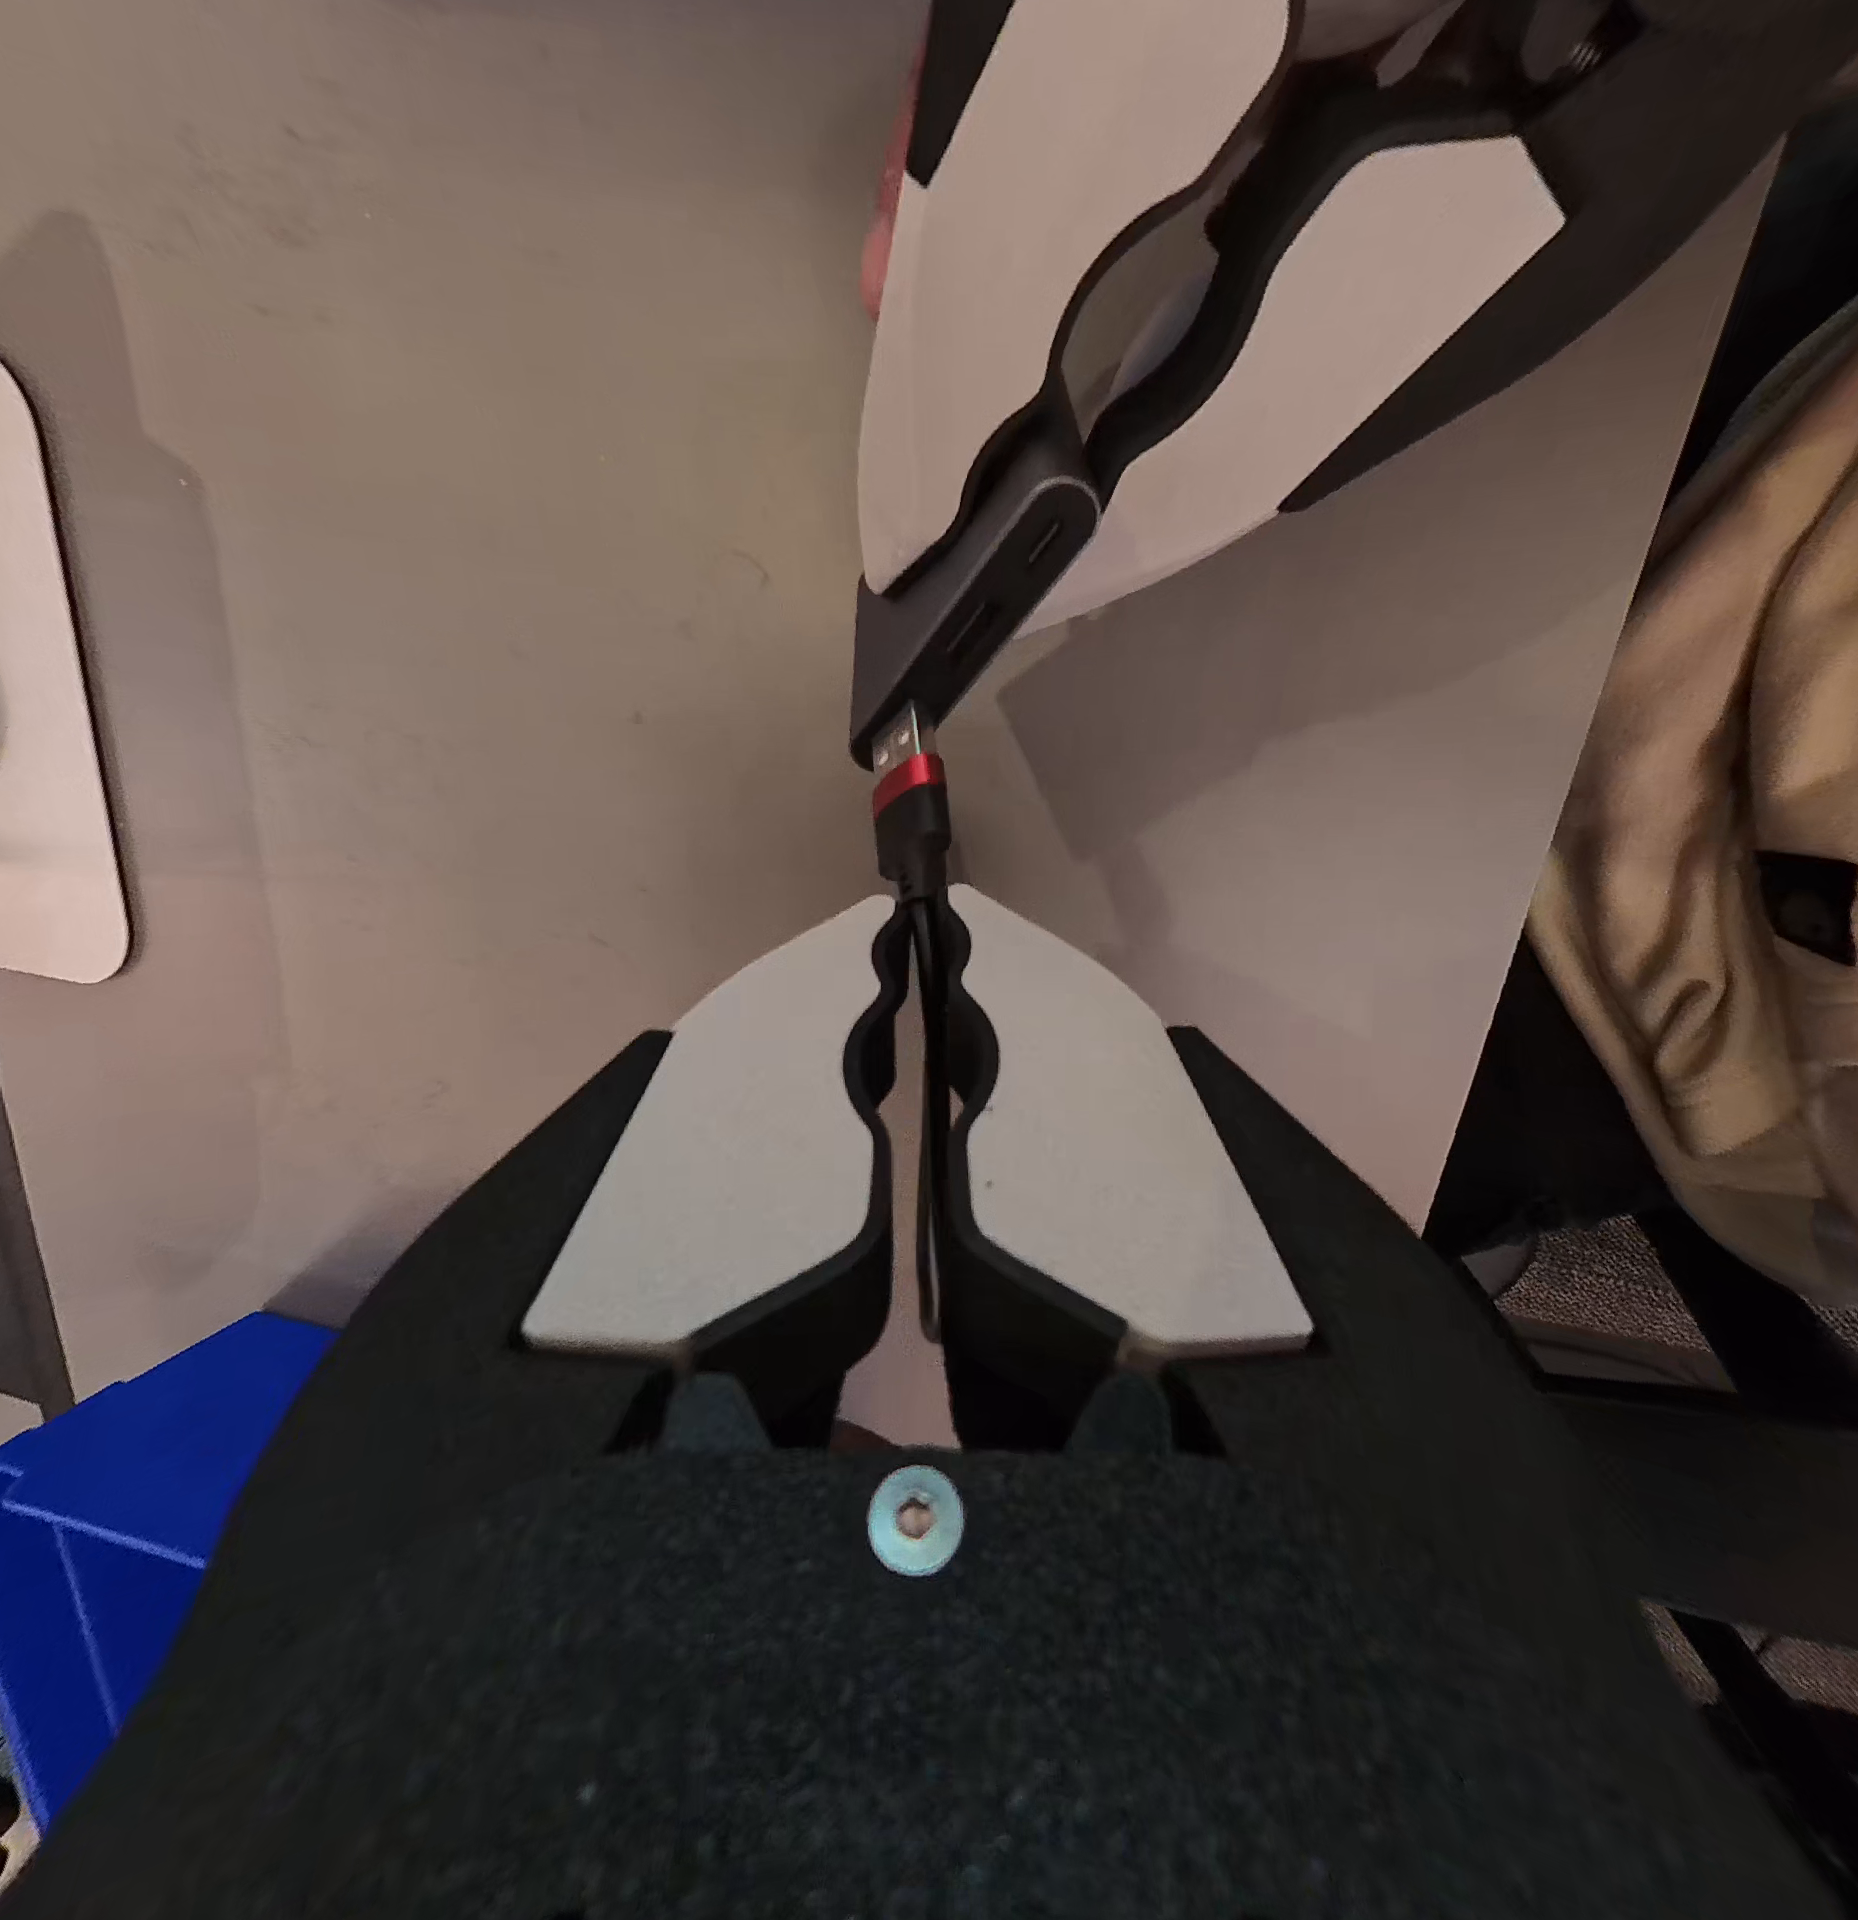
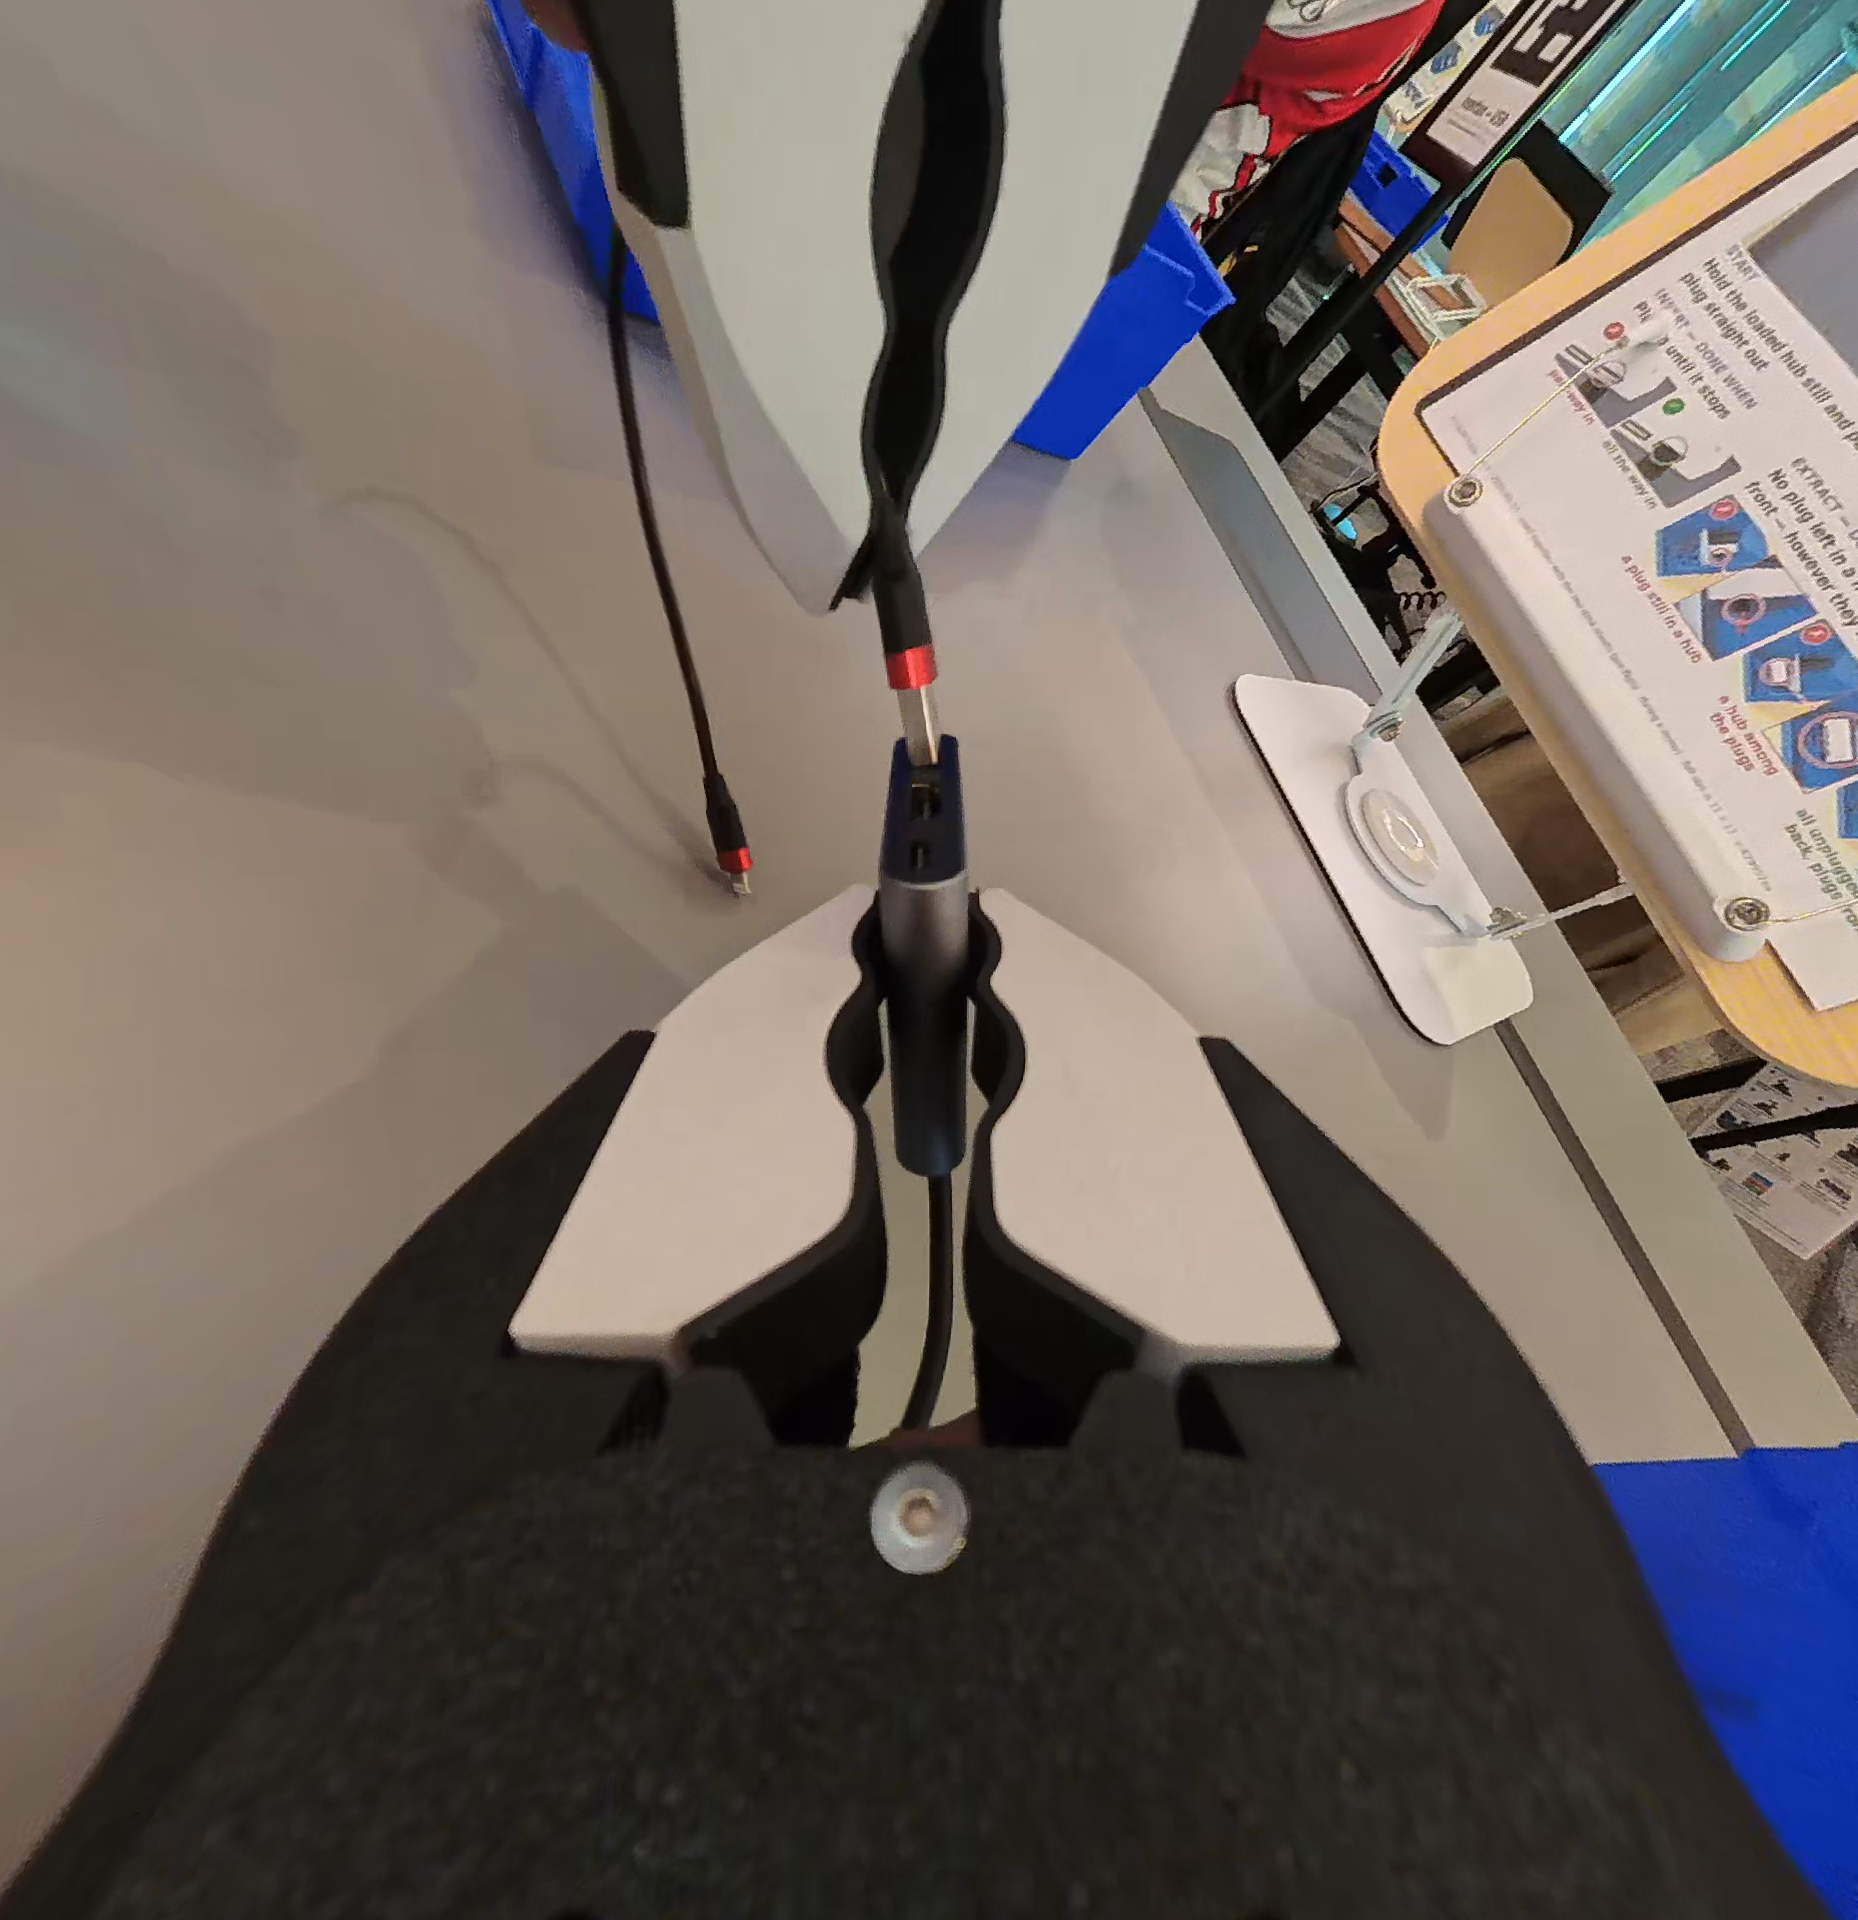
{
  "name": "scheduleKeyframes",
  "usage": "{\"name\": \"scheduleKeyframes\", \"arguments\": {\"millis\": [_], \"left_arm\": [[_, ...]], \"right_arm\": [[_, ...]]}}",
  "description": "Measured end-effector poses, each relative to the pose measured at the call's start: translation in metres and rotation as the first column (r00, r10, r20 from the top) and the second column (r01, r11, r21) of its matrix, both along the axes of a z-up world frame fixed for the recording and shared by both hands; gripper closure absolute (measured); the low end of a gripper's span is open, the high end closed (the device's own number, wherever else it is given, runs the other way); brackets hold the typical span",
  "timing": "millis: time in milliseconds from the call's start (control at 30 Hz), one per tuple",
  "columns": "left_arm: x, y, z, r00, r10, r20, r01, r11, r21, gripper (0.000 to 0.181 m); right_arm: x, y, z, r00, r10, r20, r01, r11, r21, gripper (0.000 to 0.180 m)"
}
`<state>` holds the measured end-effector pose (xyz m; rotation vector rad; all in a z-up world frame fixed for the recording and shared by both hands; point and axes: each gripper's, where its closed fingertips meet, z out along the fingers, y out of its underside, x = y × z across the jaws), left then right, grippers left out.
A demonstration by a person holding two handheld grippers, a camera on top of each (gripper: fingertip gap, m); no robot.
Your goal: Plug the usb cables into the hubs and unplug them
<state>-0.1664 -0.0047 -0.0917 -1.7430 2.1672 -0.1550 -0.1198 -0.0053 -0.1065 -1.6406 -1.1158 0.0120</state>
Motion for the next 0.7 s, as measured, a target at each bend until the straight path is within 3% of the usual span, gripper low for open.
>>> {"name": "scheduleKeyframes", "arguments": {"millis": [467, 700], "left_arm": [[0.003, -0.001, -0.002, 1.0, 0.011, -0.018, -0.012, 0.999, -0.037, 0.177], [0.017, 0.004, 0.001, 0.993, 0.064, 0.104, -0.053, 0.993, -0.103, 0.177]], "right_arm": [[-0.005, -0.004, 0.001, 1.0, 0.014, 0.025, -0.016, 0.996, 0.085, 0.168], [0.0, -0.003, 0.004, 0.981, 0.038, -0.188, -0.035, 0.999, 0.022, 0.167]]}}
